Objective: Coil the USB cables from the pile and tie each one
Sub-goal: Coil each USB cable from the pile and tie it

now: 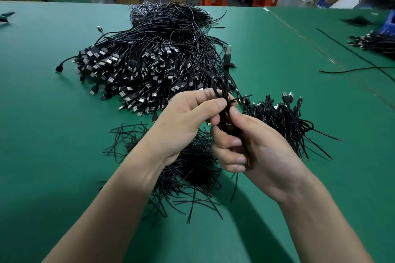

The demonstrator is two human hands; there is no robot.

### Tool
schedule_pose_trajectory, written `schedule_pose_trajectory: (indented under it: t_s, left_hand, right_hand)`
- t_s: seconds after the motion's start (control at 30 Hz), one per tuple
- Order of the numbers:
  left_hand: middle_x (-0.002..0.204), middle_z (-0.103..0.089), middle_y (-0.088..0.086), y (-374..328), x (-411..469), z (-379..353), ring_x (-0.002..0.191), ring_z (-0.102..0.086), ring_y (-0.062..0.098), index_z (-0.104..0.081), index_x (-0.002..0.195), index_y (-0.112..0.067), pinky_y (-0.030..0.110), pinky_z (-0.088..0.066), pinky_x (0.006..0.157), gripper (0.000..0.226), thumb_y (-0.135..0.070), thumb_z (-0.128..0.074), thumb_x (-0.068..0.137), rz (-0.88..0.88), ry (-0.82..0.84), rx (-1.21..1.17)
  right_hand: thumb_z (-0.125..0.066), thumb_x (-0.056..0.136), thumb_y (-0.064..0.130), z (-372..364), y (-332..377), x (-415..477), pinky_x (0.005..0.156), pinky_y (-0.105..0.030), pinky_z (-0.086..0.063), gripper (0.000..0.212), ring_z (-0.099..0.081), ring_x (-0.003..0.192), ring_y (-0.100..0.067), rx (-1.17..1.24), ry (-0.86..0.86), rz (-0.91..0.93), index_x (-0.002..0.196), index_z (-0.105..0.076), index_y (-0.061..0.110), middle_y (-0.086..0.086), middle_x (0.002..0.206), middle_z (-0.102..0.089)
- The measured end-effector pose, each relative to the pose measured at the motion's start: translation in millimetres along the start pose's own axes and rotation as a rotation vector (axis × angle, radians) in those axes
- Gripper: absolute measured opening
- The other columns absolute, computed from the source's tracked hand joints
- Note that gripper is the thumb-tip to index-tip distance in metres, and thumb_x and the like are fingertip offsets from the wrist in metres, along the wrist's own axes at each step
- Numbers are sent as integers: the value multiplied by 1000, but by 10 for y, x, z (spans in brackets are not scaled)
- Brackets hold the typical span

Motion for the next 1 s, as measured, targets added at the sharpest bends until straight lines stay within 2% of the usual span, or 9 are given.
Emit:
schedule_pose_trajectory:
  t_s: [0.1,0.23,0.37,0.43,0.6,0.7,0.83,0.93,1.0]
  left_hand:
    - [84,-70,7,-17,-1,12,80,-65,11,-69,103,11,21,-51,82,31,-17,-58,98,-15,-28,43]
    - [71,-71,13,-48,-21,24,54,-65,27,-67,103,7,31,-54,53,26,-16,-56,103,35,-44,113]
    - [103,-78,13,-91,-5,102,98,-72,35,-77,106,-10,52,-56,97,24,-23,-59,97,13,-115,242]
    - [106,-77,14,-97,-2,106,105,-66,43,-78,106,-13,57,-51,101,24,-24,-60,97,17,-104,285]
    - [91,-77,-9,-100,-28,26,85,-64,3,-79,93,-23,18,-50,84,22,-16,-60,101,46,2,345]
    - [72,-54,-8,-47,-33,-17,71,-44,11,-73,79,-18,27,-35,69,26,-23,-59,100,101,69,388]
    - [66,-44,-11,-63,-27,-18,64,-38,13,-70,71,-22,28,-31,63,32,-24,-61,102,94,61,402]
    - [86,-70,-10,-150,-26,-33,78,-61,11,-79,86,-27,26,-50,72,24,-17,-63,102,-18,3,391]
    - [104,-66,-2,-249,-32,-12,95,-60,10,-78,98,-16,20,-45,76,10,-17,-69,98,-174,-114,553]
  right_hand:
    - [-43,107,34,66,37,-5,48,-27,-32,31,-39,50,-16,-231,-128,70,100,-51,6,-4,68,-50]
    - [-48,108,32,149,150,-30,54,-29,-48,25,-62,59,-19,-524,-313,177,102,-60,10,-15,79,-68]
    - [-63,98,32,305,293,-148,63,-41,-57,2,-69,72,-15,-805,-572,368,99,-65,30,5,84,-69]
    - [-69,93,32,318,386,-230,65,-34,-57,14,-69,78,-14,-933,-671,511,103,-60,34,11,91,-69]
    - [-73,96,23,136,558,-293,72,-32,-52,10,-63,88,-16,-1371,-578,853,103,-70,16,7,100,-66]
    - [-74,96,24,111,614,-279,73,-29,-47,15,-59,82,-19,-1494,-519,935,90,-74,11,5,90,-68]
    - [-73,95,28,155,610,-219,66,-15,-41,11,-56,71,-1,-1360,-530,795,88,-69,21,20,78,-62]
    - [-71,95,20,281,513,-165,55,-23,-43,19,-58,60,-8,-938,-639,631,81,-63,30,11,68,-63]
    - [-68,97,16,349,416,-110,49,-20,-39,19,-48,51,-7,-543,-664,519,80,-63,21,8,62,-59]
Point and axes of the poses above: each hand's wrist, its own x-axis towards the middle knuckle, its own z-axis out of the back of the hand, y = z × x, the point moved 7 cm from there along x, towards the middle knuckle
